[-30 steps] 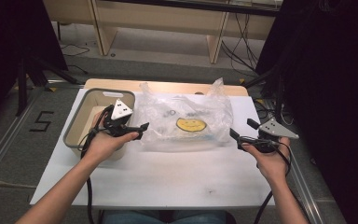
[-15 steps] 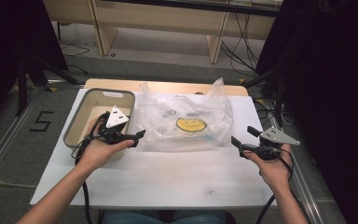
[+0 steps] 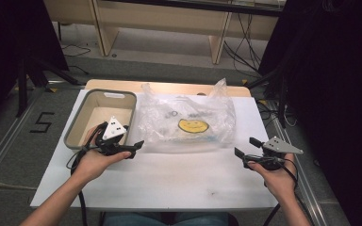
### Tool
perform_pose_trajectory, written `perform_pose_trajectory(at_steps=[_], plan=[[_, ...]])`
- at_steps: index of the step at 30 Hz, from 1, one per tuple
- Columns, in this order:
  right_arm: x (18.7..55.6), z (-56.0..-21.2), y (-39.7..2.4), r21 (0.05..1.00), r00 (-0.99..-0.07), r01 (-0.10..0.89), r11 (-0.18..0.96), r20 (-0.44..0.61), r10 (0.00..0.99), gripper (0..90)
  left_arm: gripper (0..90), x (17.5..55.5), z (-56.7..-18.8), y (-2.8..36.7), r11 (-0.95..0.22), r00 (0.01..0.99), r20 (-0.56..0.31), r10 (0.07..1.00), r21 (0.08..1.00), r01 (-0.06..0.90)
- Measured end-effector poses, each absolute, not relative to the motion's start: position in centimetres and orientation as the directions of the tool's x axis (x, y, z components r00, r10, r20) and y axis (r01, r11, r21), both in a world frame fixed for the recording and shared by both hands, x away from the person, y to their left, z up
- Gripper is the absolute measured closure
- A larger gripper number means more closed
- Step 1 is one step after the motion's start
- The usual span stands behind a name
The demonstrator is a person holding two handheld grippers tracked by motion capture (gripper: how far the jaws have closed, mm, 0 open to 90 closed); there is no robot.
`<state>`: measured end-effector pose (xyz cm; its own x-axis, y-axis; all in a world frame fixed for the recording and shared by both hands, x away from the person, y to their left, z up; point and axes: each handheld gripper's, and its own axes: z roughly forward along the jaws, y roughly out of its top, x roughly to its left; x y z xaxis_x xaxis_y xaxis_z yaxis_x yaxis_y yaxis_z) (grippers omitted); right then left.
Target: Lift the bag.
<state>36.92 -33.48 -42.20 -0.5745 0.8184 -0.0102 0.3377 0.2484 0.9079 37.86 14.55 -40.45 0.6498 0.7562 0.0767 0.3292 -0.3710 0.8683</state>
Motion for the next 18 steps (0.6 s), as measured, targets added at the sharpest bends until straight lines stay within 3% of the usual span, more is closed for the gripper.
perform_pose_trajectory(at_steps=[18], plan=[[35.5, -44.5, -34.1, 0.889, -0.580, 0.388, 0.243, 0.031, 0.814, 27.0, 23.8, 35.9, -43.0, 15.7, -0.391, 0.666, 0.070, 0.743, 0.852, 0.347]])
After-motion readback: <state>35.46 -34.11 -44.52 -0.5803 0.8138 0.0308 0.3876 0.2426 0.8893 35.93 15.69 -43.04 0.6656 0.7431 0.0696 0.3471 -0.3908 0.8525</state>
